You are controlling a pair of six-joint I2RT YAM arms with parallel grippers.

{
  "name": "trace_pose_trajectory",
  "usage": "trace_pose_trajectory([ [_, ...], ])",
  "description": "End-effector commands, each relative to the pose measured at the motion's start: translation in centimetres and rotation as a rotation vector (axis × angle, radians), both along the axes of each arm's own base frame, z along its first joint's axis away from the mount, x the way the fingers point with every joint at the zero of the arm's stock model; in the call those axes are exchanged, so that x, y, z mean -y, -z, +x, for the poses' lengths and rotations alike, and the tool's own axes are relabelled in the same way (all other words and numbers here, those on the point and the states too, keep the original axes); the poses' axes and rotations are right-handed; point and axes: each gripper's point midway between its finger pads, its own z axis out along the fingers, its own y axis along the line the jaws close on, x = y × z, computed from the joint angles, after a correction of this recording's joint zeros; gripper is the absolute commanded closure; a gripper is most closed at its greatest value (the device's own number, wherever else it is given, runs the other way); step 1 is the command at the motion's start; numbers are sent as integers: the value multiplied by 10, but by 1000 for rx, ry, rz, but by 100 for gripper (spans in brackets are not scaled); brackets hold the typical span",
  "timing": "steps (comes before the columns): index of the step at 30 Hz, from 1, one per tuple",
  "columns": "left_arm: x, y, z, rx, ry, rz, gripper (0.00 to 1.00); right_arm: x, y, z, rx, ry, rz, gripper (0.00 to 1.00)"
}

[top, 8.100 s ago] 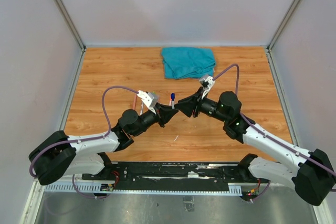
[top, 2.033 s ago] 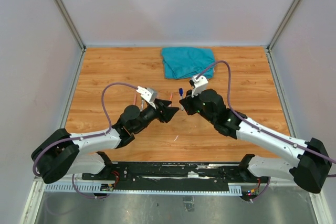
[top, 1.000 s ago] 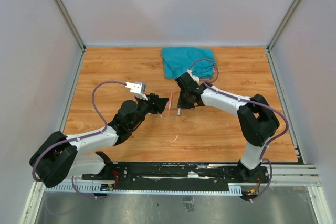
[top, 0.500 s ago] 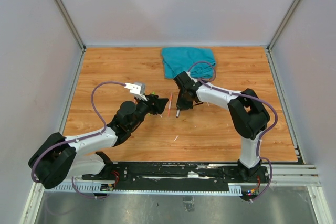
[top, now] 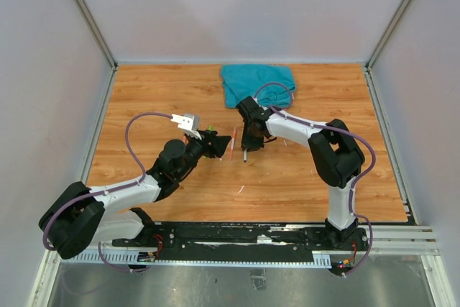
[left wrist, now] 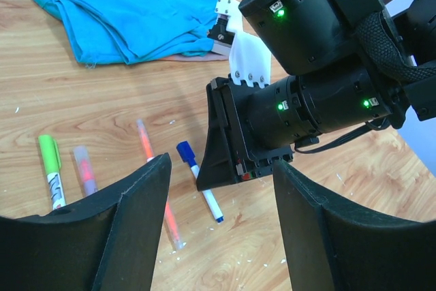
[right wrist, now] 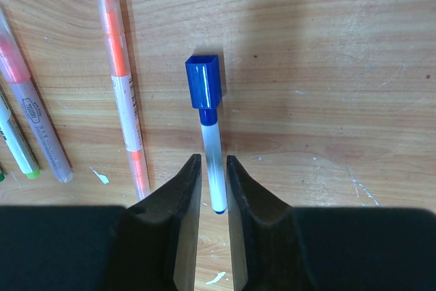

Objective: Insert the pens into the pen caps
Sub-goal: Place the pen at the center of the board, then reset both arms

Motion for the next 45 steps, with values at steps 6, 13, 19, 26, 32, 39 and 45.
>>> trace_pose_trajectory([
  [6, -2, -14, 0, 53, 2, -23, 34, 14, -5, 6, 14, 4, -50, 73],
  [13, -4, -17, 0, 61, -9, -21, 33, 7, -40, 6, 126, -96, 40, 68],
  [19, -11, -17, 2, 64, -42, -14, 31, -1, -71, -11, 313, -268, 212, 49],
  [26, -19, -17, 6, 64, -91, 6, 24, 31, -109, -25, 531, -321, 186, 29],
  [32, -22, -20, 9, 69, -106, 30, 18, 73, -151, -44, 738, -327, 125, 11],
  [39, -29, -27, 15, 37, -160, 65, 4, 124, -195, -73, 900, -282, 54, 2],
  [45, -46, -52, 8, -6, -202, 121, 0, 162, -212, -96, 989, -248, -9, 1],
])
